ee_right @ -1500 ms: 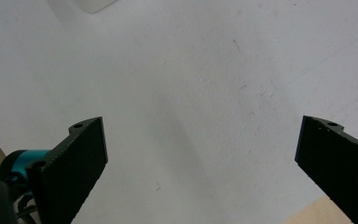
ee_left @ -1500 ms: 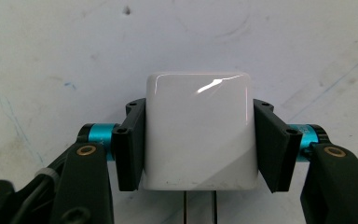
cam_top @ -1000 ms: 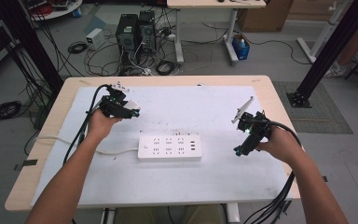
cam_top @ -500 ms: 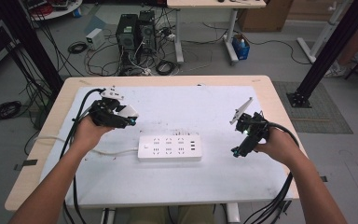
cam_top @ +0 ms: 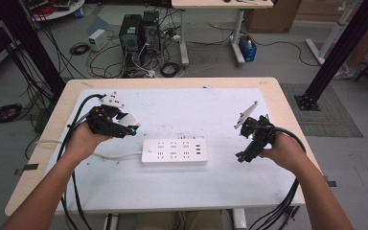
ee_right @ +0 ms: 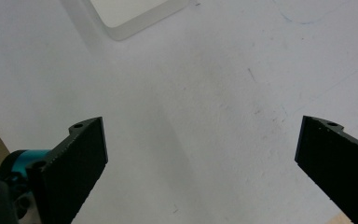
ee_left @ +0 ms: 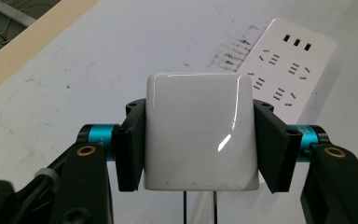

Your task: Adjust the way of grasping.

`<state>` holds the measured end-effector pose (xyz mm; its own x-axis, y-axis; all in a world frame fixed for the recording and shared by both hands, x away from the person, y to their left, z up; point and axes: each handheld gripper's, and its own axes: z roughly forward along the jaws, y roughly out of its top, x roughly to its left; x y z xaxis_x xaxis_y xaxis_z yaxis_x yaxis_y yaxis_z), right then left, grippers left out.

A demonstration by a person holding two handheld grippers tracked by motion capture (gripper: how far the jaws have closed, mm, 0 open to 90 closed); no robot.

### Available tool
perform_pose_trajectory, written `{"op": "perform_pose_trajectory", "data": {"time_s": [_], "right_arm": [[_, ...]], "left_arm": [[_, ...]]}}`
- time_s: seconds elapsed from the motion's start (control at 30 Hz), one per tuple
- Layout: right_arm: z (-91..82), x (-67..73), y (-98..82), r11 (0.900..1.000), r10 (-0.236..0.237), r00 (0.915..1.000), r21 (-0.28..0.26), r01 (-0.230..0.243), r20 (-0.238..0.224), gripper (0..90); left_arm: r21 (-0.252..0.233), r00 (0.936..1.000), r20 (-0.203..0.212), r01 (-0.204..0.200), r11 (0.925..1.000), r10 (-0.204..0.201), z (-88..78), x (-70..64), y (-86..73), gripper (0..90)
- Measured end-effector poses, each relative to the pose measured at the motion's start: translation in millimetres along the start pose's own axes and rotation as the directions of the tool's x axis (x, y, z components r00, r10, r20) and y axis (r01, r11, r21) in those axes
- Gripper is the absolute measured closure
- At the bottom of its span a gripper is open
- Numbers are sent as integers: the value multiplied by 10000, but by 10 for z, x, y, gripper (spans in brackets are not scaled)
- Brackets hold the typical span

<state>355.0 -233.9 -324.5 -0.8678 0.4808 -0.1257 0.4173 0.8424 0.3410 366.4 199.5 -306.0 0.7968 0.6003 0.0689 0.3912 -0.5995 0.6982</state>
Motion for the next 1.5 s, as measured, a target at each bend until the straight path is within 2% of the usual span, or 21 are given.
{"op": "perform_pose_trajectory", "data": {"time_s": [0.2,0.4,0.5,0.53,0.57,0.6,0.63,0.7,0.87,1.0,1.1,1.17,1.2,1.23,1.27,1.3,1.37,1.4,1.43,1.47,1.5], "right_arm": [[-19,32,7,9970,480,9987,-607,-471,141,16],[22,66,23,9944,775,9969,-736,-761,162,16],[78,91,15,9790,1451,9894,-1447,-1433,20,16],[78,91,15,9790,1451,9894,-1447,-1433,20,16],[113,117,17,9695,1771,9839,-1682,-1783,-221,16],[113,117,17,9695,1771,9839,-1682,-1783,-221,16],[133,150,31,9599,2002,9780,-1879,-2078,-590,16],[137,187,53,9505,2031,9752,-2214,-2180,-884,16],[137,248,113,9372,2166,9690,-2526,-2405,-1188,16],[152,272,161,9216,2458,9556,-2662,-2824,-1626,16],[141,287,184,8948,2809,9344,-2924,-3375,-2188,16],[134,306,207,8834,2917,9244,-3012,-3589,-2458,16],[126,318,227,8628,3003,9058,-3197,-3916,-2990,16],[126,318,227,8628,3003,9058,-3197,-3916,-2990,16],[126,317,244,8347,3187,8754,-3300,-4410,-3635,16],[126,317,244,8347,3187,8754,-3300,-4410,-3635,16],[138,309,255,8011,3501,8379,-3297,-4995,-4188,16],[148,305,257,7837,3603,8165,-3284,-5272,-4510,16],[172,301,266,7496,3758,7772,-3276,-5752,-5048,16],[172,301,266,7496,3758,7772,-3276,-5752,-5048,16],[182,303,274,7410,3826,7682,-3261,-5870,-5134,16]], "left_arm": [[-59,9997,207,-143,9999,145,13,-33,4,425],[-182,9971,598,-469,9987,479,57,-90,8,425],[-218,9917,943,-859,9961,876,94,-140,11,425],[-207,9899,1037,-945,9953,961,111,-162,12,425],[-175,9876,1143,-1065,9942,1078,123,-183,13,425],[-201,9850,1267,-1157,9931,1173,137,-204,15,425],[-205,9821,1385,-1260,9918,1276,147,-226,19,425],[-214,9748,1597,-1543,9878,1557,155,-272,31,425],[-550,9503,2096,-2235,9732,2301,177,-387,69,425],[-753,9327,2337,-2642,9615,2746,214,-467,101,425],[-885,9208,2542,-2825,9552,2959,235,-515,126,425],[-1007,9120,2622,-2991,9489,3153,244,-537,142,425],[-1147,9012,2671,-3218,9398,3412,254,-563,162,425],[-1147,9012,2671,-3218,9398,3412,254,-563,162,425],[-1157,8967,2664,-3344,9353,3536,258,-576,171,425],[-1185,8925,2754,-3374,9339,3573,266,-585,182,425],[-1246,8846,2866,-3462,9298,3678,280,-595,209,425],[-1317,8845,2870,-3439,9297,3678,290,-605,220,425],[-1307,8814,2880,-3512,9271,3744,294,-605,237,425],[-1379,8828,2880,-3451,9284,3710,302,-613,250,425],[-1420,8804,2884,-3494,9261,3764,307,-614,265,425]]}}
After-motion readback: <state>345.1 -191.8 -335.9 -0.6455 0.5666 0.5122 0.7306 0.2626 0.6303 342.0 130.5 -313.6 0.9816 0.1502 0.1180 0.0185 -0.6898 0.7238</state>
